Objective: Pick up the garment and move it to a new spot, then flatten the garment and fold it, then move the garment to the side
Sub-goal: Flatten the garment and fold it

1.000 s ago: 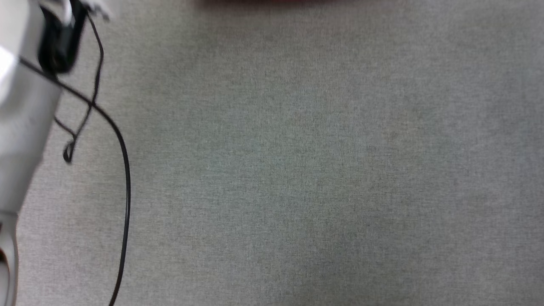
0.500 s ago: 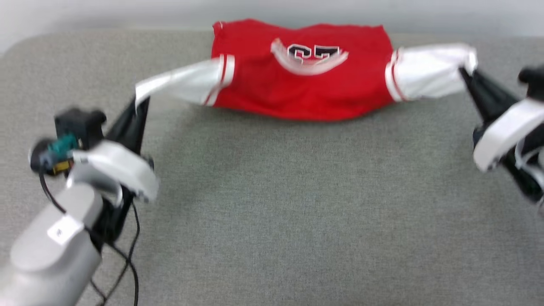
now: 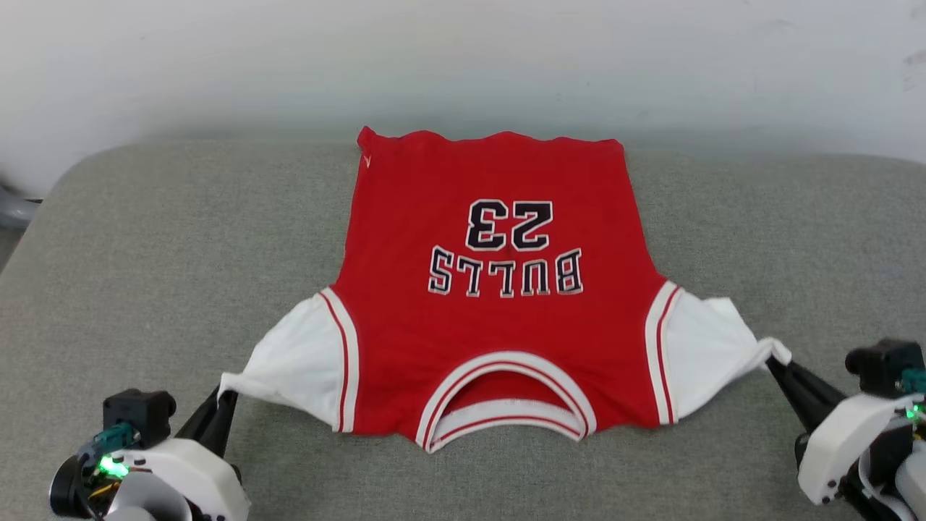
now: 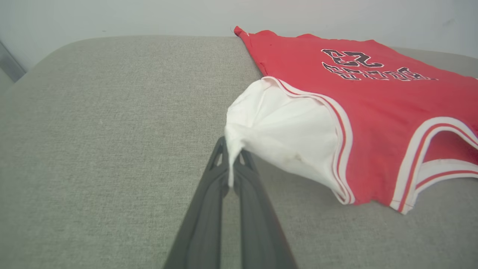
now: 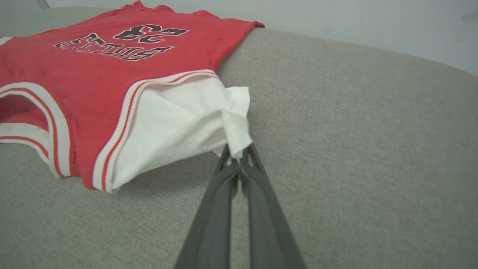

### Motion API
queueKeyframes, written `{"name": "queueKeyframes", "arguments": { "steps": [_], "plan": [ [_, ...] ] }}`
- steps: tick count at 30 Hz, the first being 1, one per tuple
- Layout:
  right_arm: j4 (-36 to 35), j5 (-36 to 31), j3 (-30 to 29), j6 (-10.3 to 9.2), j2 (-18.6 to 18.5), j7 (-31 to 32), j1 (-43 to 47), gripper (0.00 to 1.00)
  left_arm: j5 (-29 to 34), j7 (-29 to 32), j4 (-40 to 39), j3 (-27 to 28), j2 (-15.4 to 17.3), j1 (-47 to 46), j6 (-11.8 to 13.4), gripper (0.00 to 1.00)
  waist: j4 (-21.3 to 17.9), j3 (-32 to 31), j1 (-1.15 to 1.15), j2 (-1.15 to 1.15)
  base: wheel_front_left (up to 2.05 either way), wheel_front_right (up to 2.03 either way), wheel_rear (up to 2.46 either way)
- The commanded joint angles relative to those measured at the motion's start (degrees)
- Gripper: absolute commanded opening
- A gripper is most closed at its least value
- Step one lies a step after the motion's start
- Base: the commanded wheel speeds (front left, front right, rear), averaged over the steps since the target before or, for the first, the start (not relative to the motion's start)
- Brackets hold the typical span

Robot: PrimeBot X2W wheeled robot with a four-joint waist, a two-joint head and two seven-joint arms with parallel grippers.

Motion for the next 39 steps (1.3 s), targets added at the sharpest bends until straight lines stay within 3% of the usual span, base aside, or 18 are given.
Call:
{"name": "queueKeyframes", "arguments": {
  "steps": [1, 14, 23, 24, 26, 31, 39],
  "plan": [
    [-0.3, -0.2, -0.75, -0.08, -0.14, 0.19, 2.48, 0.0, -0.28, 0.05, -0.26, -0.02, 0.74, 1.5, 0.55, 0.0, 0.26, -1.14, 0.02, 0.0, 0.0, 0.0, 0.0],
    [-5.73, -3.22, -9.23, -0.09, -0.26, 4.53, 23.04, 0.0, -2.76, 0.98, -3.26, -0.67, 3.2, 11.5, 3.73, 0.0, 1.27, -4.63, 0.02, 0.0, 0.0, 0.0, 0.0],
    [-10.27, -5.83, -15.19, -0.09, 1.26, 8.01, 31.17, 0.0, -3.08, 0.65, -4.08, -1.32, 2.66, 13.82, 4.13, 0.0, 1.96, -5.05, 0.02, 0.0, 0.0, 0.0, 0.0],
    [-10.76, -6.02, -15.82, -0.09, 1.77, 8.21, 31.3, 0.28, -2.88, 0.6, -4.14, -1.45, 2.44, 13.56, 4.08, 0.0, 1.99, -5.1, 0.02, 0.0, 0.0, 0.0, 0.0],
    [-11.85, -6.73, -17.18, -0.09, 2.62, 8.67, 31.03, 1.0, -2.33, 0.47, -4.38, -1.54, 2.01, 12.83, 3.95, 0.0, 1.97, -5.14, 0.02, 0.0, 0.0, 0.0, 0.0],
    [-15.51, -8.57, -21.06, -0.09, 3.96, 9.37, 28.07, 1.0, -1.29, 0.13, -4.82, -1.91, 0.38, 11.59, 4.31, 0.0, 1.9, -4.99, 0.02, 0.0, 0.0, 0.0, 0.0],
    [-25.52, -10.67, -30.42, -0.08, 2.25, 11.98, 20.75, 1.0, 1.13, -0.6, -7.51, -0.74, -0.9, 9.86, 5.95, 0.0, 3.29, -3.01, 0.02, 0.0, 0.0, 0.0, 0.0]
  ]
}}
